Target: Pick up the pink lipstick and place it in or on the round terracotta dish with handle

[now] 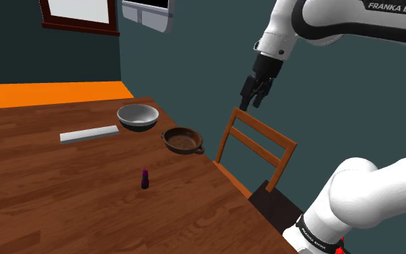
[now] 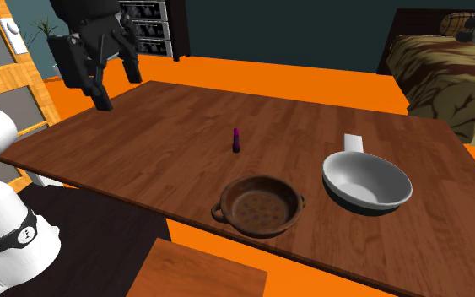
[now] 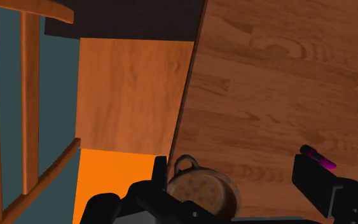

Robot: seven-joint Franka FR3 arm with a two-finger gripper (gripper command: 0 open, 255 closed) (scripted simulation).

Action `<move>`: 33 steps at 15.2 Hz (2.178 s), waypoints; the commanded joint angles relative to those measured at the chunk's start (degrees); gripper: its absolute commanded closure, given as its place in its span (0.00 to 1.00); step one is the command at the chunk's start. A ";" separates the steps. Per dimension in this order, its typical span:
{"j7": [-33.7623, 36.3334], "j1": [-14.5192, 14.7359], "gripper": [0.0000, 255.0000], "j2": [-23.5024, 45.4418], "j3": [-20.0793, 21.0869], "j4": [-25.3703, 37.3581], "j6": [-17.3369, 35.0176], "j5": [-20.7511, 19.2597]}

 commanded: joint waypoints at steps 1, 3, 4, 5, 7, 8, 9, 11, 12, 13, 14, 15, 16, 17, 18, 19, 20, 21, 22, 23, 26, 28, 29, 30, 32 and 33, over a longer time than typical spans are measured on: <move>2.35 0.53 0.00 2.82 2.24 0.56 1.56 0.75; 4.66 1.03 0.00 5.99 4.40 1.44 3.13 1.29; 5.82 1.25 0.00 7.65 5.47 1.97 3.89 1.49; 6.99 1.46 0.00 9.37 6.52 2.58 4.64 1.64; 9.36 1.86 0.00 12.96 8.57 3.98 6.07 1.77; 10.56 2.05 0.00 14.83 9.57 4.77 6.75 1.74; 11.78 2.24 0.00 16.75 10.55 5.64 7.40 1.65; 14.27 2.61 0.00 20.73 12.45 7.56 8.62 1.27; 15.54 2.80 0.00 22.79 13.35 8.61 9.18 0.97; 16.83 3.01 0.00 24.89 14.23 9.73 9.70 0.60; 18.14 3.25 0.00 27.04 15.06 10.92 10.18 0.16; 19.47 3.52 0.00 29.23 15.84 12.18 10.62 -0.35; 20.82 3.84 0.00 31.47 16.56 13.50 11.01 -0.94; 22.17 4.18 0.00 33.74 17.24 14.89 11.34 -1.58; 23.52 4.56 0.00 36.06 17.87 16.35 11.62 -2.29; 24.88 5.00 0.00 38.40 18.43 17.89 11.84 -3.04; 26.23 5.48 0.00 40.78 18.92 19.50 12.00 -3.84; 27.56 6.05 0.00 43.19 19.33 21.18 12.09 -4.67; 28.87 6.65 0.00 45.62 19.68 22.95 12.11 -5.53; 30.15 7.34 0.00 48.07 19.94 24.80 12.06 -6.39; 33.70 9.76 0.00 55.53 20.28 30.87 11.47 -8.91; 35.79 11.63 0.00 60.57 20.19 35.42 10.69 -10.46; 35.95 11.86 0.00 61.02 20.11 35.85 10.61 -10.57; 35.96 11.89 0.00 61.07 20.08 35.16 11.36 -10.59; 36.01 11.93 0.00 61.23 20.04 33.82 12.85 -10.66; 36.04 11.95 0.00 61.33 20.03 33.17 13.59 -10.70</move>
